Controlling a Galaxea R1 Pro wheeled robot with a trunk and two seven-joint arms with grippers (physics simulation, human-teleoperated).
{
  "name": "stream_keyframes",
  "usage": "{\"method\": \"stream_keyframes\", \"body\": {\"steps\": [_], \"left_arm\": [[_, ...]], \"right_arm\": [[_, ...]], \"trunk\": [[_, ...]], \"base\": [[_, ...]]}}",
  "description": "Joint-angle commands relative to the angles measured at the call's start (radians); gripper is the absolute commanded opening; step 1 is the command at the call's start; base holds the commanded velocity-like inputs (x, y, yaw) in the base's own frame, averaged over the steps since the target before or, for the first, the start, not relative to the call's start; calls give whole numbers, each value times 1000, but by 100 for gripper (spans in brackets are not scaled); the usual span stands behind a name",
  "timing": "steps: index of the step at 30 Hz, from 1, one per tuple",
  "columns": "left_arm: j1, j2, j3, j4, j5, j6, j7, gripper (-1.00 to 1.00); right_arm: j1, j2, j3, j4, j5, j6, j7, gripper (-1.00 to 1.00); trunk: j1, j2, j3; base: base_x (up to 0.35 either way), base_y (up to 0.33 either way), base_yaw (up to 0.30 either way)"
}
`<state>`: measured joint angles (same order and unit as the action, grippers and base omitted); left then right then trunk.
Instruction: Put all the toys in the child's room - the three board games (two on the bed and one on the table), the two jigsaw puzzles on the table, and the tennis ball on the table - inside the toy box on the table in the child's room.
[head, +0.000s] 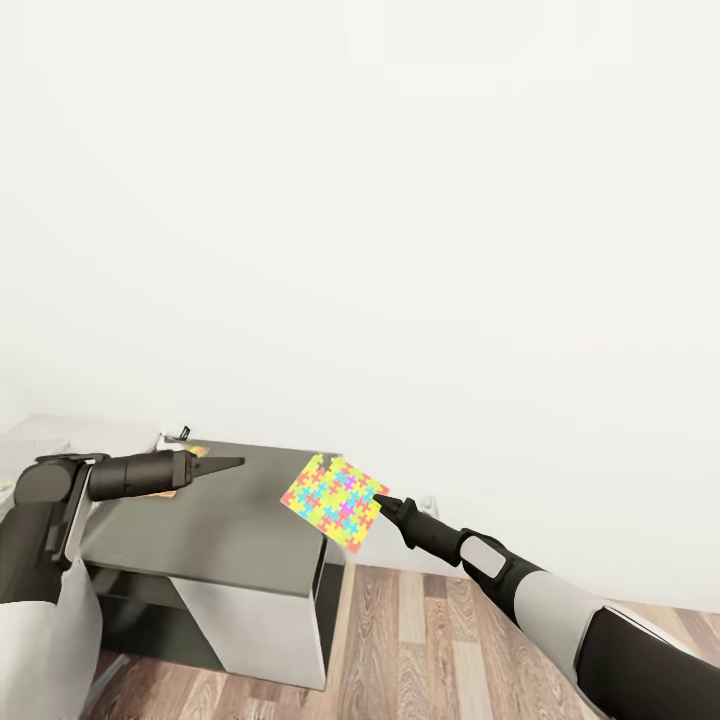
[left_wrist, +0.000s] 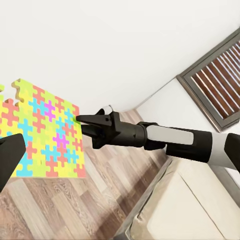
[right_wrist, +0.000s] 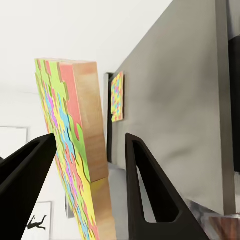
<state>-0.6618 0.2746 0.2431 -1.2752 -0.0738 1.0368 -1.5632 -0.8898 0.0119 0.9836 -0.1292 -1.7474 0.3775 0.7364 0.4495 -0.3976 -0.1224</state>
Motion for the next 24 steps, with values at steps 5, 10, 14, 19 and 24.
{"method": "stream_keyframes", "body": {"steps": [5, 10, 14, 19, 24], "left_arm": [[-1, 0, 1, 0, -8, 10, -8, 100], [-1, -1, 1, 0, -8, 10, -8, 100], [-1, -1, 1, 0, -8, 9, -8, 100], [-1, -1, 1, 0, -8, 10, -8, 100], [-1, -2, 1, 0, -7, 9, -8, 100]], "right_arm": [[-1, 0, 6, 2, -11, 8, 3, -100], [-1, 1, 5, 2, -11, 8, 3, -100], [-1, 1, 5, 1, -11, 8, 3, -100], [-1, 1, 6, 0, -11, 8, 3, -100], [-1, 2, 5, 0, -11, 8, 3, -100]], "trunk": [[0, -2, -2], [0, -2, -2], [0, -2, -2], [0, -2, -2], [0, -2, -2]], "base": [[-77, 137, 207], [68, 97, 274], [57, 24, 285], [-20, 75, 288], [-11, 31, 288]]}}
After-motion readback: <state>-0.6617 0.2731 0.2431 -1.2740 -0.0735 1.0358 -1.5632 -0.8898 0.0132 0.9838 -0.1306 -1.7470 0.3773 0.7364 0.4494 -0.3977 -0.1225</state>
